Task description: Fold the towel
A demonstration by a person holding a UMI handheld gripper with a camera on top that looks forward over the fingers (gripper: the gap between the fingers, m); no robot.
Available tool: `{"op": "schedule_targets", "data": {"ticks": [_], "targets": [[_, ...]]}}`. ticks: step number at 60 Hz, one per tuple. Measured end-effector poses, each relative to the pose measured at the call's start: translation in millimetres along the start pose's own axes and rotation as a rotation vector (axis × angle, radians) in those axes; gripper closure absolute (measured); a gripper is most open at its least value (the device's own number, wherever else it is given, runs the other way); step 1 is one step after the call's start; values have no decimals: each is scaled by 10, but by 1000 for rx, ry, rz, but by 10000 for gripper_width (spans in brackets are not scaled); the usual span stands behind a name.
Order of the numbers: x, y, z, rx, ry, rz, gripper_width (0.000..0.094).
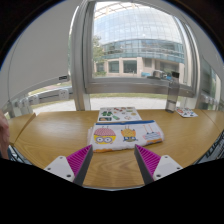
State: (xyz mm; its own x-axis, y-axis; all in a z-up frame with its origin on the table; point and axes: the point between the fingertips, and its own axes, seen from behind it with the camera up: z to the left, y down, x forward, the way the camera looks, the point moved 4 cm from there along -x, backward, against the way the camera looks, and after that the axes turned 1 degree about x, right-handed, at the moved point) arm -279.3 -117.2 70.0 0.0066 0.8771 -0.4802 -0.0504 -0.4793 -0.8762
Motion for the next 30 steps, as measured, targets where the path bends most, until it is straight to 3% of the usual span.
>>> {"op": "schedule_targets", "data": {"ticks": [19,25,30], "targets": [[1134,-127,717,-96,10,105,282],[1292,-58,787,-112,7,146,411],[1324,-54,781,-126,16,168,585]]}}
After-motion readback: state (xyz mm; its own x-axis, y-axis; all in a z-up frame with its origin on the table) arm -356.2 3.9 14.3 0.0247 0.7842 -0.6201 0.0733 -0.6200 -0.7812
